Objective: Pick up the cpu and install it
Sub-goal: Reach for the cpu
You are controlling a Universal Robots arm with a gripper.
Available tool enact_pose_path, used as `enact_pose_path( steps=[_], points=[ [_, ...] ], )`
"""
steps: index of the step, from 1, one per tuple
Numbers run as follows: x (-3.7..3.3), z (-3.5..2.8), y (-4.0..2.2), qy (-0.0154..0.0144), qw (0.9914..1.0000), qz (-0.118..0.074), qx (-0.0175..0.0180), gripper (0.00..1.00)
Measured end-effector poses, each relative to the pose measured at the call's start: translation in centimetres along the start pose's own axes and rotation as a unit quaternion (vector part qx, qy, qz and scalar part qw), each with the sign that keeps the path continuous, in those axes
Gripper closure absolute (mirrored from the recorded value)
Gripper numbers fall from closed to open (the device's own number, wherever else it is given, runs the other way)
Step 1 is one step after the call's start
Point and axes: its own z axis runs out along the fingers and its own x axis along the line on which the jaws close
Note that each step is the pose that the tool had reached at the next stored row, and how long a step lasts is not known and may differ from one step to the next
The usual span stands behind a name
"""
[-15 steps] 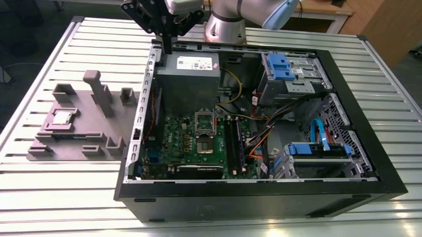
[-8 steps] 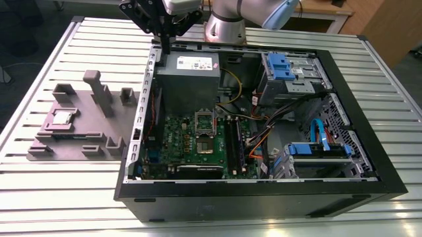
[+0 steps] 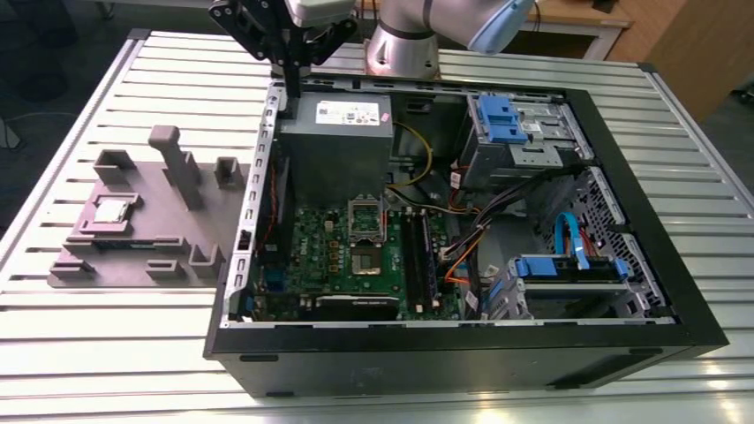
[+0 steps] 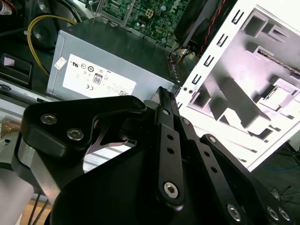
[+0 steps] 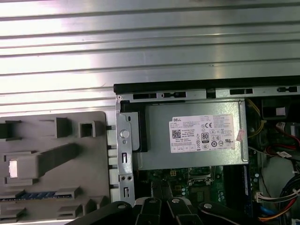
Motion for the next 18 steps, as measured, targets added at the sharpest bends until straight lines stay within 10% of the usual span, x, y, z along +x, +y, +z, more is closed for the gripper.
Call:
enact_pose_path(
  steps=[18],
  points=[
    [0.74,0.08,-0.06,0.0031,1.00000,0.000,0.0002,0.90]
  ],
)
